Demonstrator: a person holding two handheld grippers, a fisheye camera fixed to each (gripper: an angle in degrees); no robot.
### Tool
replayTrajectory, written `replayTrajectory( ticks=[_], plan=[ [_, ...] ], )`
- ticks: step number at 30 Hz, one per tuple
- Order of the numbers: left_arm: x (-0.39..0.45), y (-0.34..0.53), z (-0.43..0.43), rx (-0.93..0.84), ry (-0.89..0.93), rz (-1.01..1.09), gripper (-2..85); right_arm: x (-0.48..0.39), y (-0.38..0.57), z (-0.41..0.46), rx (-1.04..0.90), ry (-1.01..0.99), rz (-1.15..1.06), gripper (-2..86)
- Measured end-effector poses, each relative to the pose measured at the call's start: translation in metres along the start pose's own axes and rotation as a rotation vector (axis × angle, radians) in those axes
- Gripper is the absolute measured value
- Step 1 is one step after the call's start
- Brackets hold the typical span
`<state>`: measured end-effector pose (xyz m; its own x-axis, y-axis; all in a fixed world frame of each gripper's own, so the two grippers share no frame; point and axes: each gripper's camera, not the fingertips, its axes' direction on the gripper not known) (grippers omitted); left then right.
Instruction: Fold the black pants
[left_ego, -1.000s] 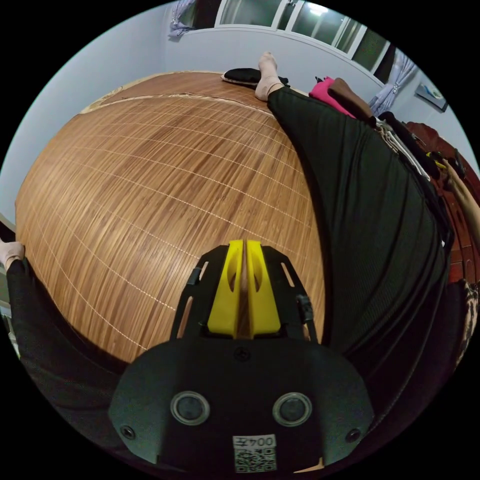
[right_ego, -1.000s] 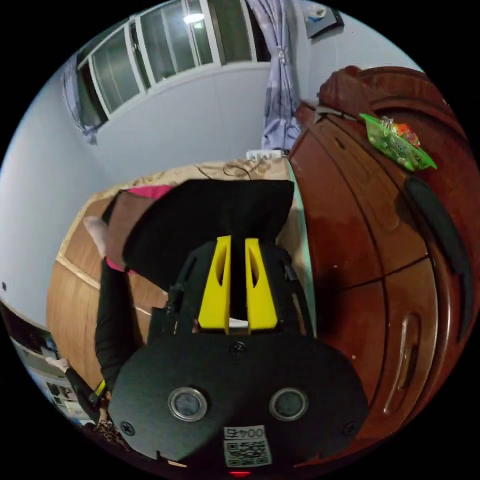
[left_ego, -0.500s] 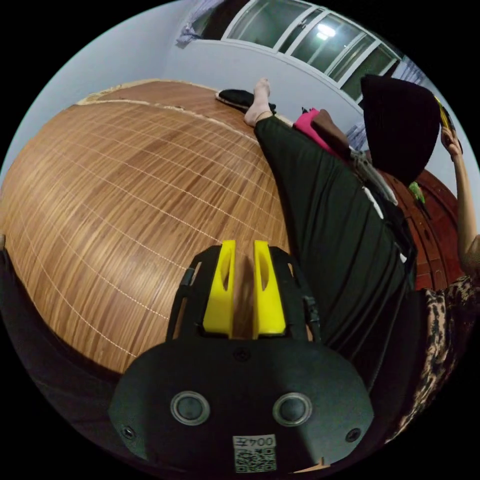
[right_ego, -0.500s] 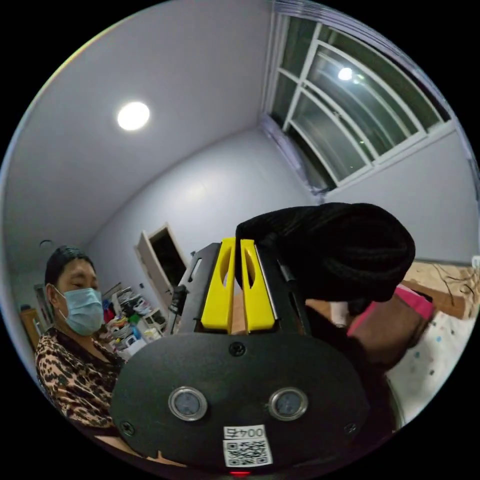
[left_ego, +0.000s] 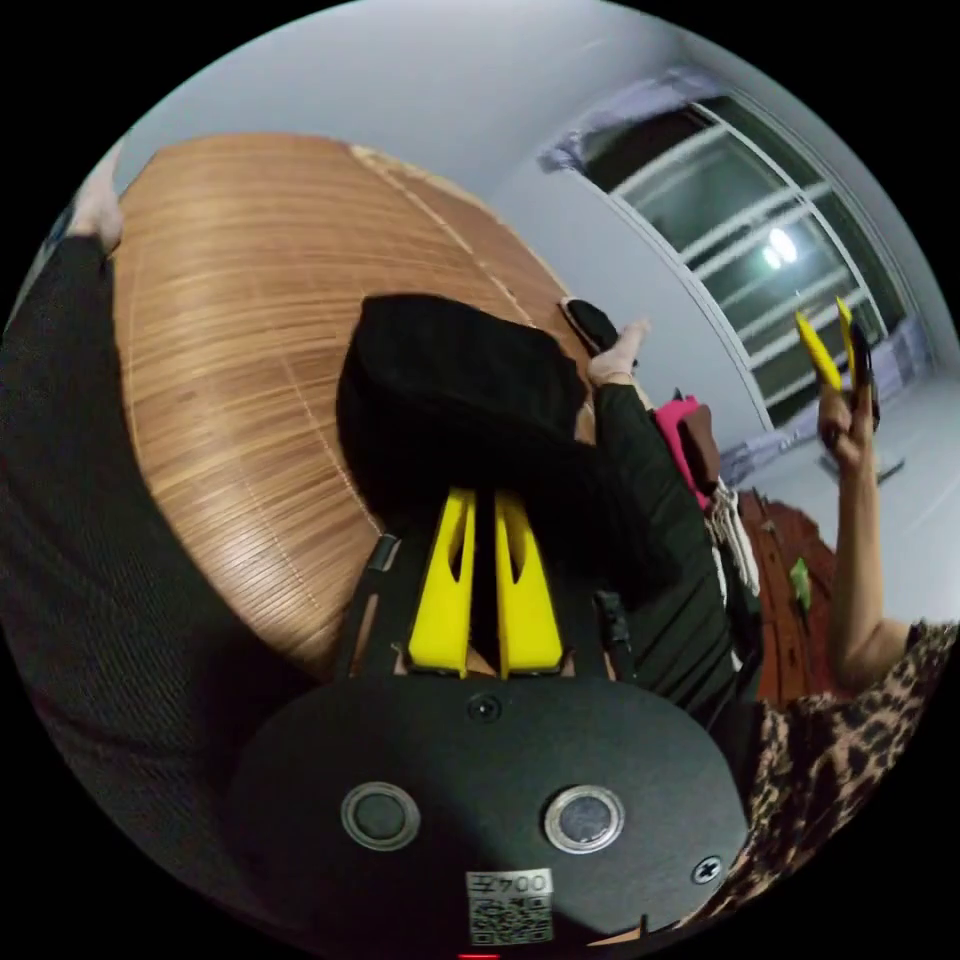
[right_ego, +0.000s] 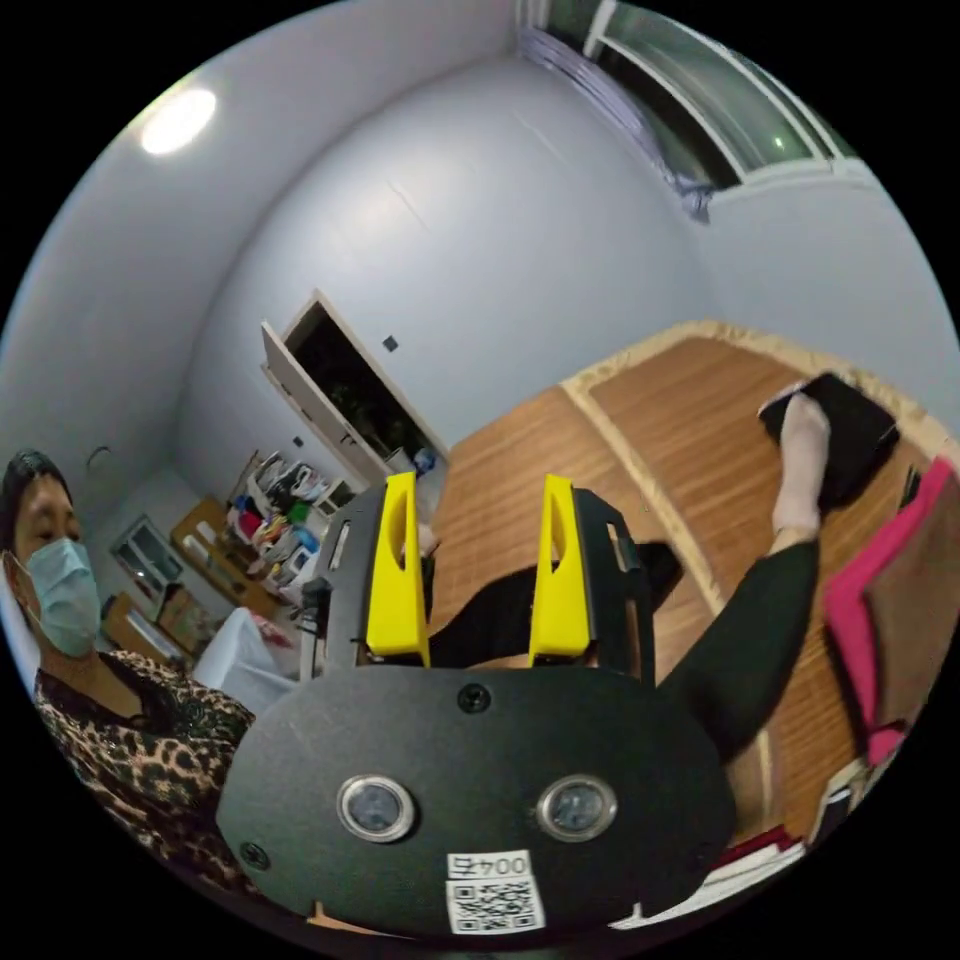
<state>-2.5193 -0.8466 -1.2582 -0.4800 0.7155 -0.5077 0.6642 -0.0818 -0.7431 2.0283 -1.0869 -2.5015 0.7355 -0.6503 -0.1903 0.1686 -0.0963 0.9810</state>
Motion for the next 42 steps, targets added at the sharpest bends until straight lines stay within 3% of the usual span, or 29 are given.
replayTrajectory(
  ticks=[4,10,13,17,24,30,37,42],
  plan=[
    [0.012,-0.014,0.010,-0.046,-0.027,0.091,6.4,0.044,0.083,0.119,-0.117,-0.048,0.087,13.6],
    [0.024,-0.036,-0.015,-0.029,-0.056,0.128,3.6,0.065,0.163,0.243,-0.262,0.014,0.034,11.1],
    [0.043,-0.053,-0.053,-0.011,-0.136,0.254,3.9,0.058,0.162,0.275,-0.250,0.024,-0.050,10.5],
    [0.042,-0.070,-0.079,-0.049,-0.176,0.268,5.5,0.069,0.165,0.317,-0.281,-0.022,-0.032,10.5],
    [0.040,-0.092,-0.040,-0.150,-0.235,0.141,11.9,0.082,0.170,0.384,-0.289,-0.077,-0.007,11.6],
    [0.045,-0.117,-0.004,-0.347,-0.303,0.097,17.0,0.085,0.178,0.427,-0.284,-0.082,-0.004,12.1],
    [0.059,-0.125,0.039,-0.569,-0.364,0.122,15.3,0.081,0.187,0.480,-0.314,-0.078,-0.029,11.4],
    [0.083,-0.137,0.036,-0.507,-0.408,0.204,8.1,0.076,0.196,0.507,-0.328,-0.072,-0.045,11.3]
  ],
)
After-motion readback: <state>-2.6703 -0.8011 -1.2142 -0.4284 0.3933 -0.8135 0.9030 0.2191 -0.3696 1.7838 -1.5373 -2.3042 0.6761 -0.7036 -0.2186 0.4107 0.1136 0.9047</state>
